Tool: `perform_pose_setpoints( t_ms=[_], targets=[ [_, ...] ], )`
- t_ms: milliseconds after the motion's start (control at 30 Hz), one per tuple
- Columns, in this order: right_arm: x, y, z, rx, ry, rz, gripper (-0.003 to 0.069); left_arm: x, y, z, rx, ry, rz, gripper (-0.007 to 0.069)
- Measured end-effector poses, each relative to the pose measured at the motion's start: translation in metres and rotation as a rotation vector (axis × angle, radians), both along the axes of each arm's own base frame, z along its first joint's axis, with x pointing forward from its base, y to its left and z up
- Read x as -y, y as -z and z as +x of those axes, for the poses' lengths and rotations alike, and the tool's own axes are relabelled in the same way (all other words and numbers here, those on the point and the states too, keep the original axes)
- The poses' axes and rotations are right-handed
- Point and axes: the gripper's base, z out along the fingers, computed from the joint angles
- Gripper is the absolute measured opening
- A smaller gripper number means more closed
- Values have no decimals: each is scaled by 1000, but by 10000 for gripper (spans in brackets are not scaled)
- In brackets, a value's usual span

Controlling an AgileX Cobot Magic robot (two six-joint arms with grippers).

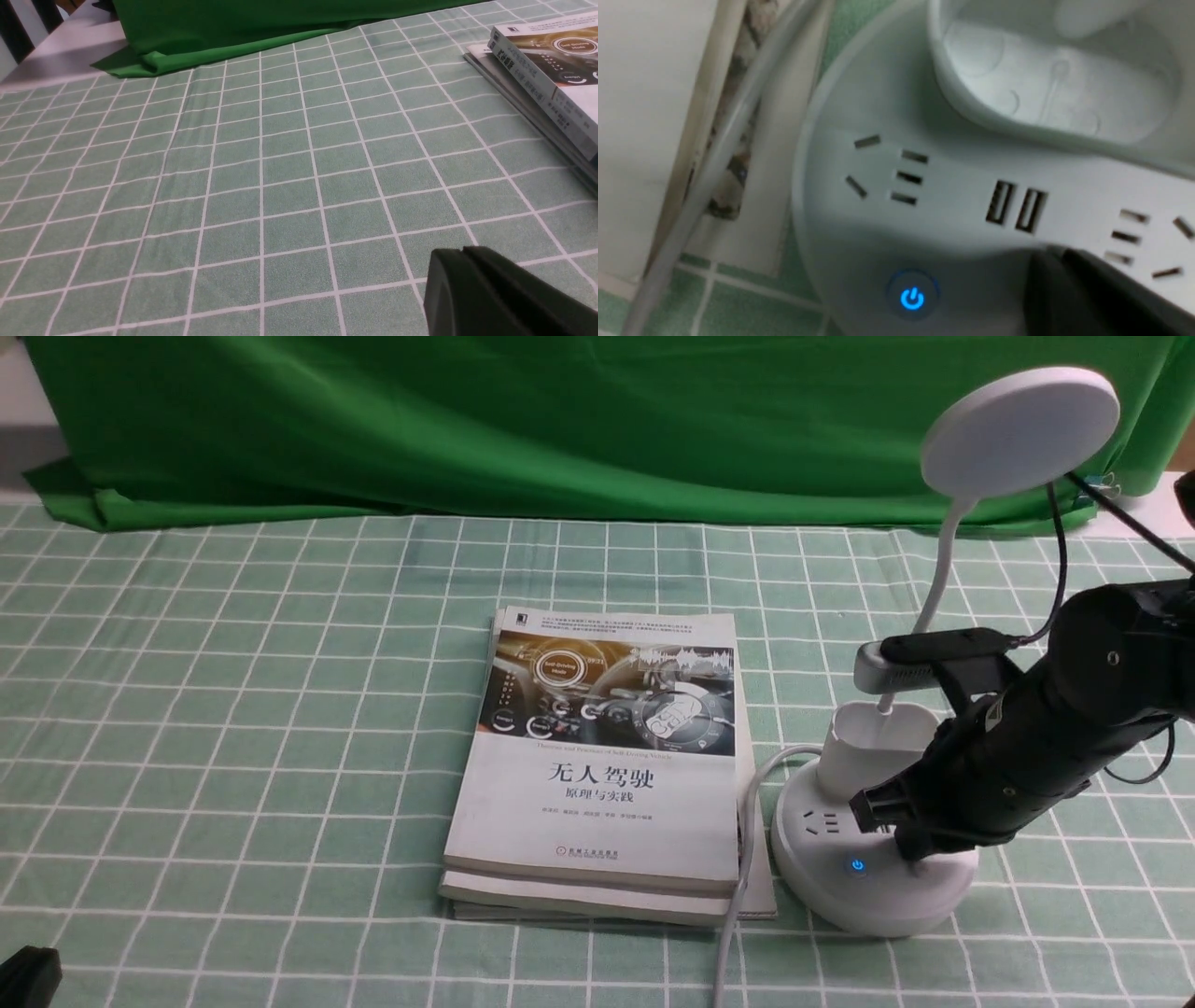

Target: Turn off the desk lamp on the blue coffee tablecloth by hand.

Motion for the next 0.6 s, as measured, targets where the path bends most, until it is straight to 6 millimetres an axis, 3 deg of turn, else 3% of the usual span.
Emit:
perform_pose_setpoints(
  t_ms=[67, 200, 267, 367, 600],
  targets=[
    [1, -4, -2, 6, -1, 2, 41, 0, 0, 0, 0, 0, 0, 0],
    [4, -35, -14, 76, -3, 27, 41, 0, 0, 0, 0, 0, 0, 0],
    [8, -61, -26, 130, -6, 47, 41, 0, 0, 0, 0, 0, 0, 0],
    [15, -80, -48, 183, -5, 66, 41, 0, 0, 0, 0, 0, 0, 0],
    [39, -85, -117, 299, 42, 120, 44, 0, 0, 0, 0, 0, 0, 0]
  ],
)
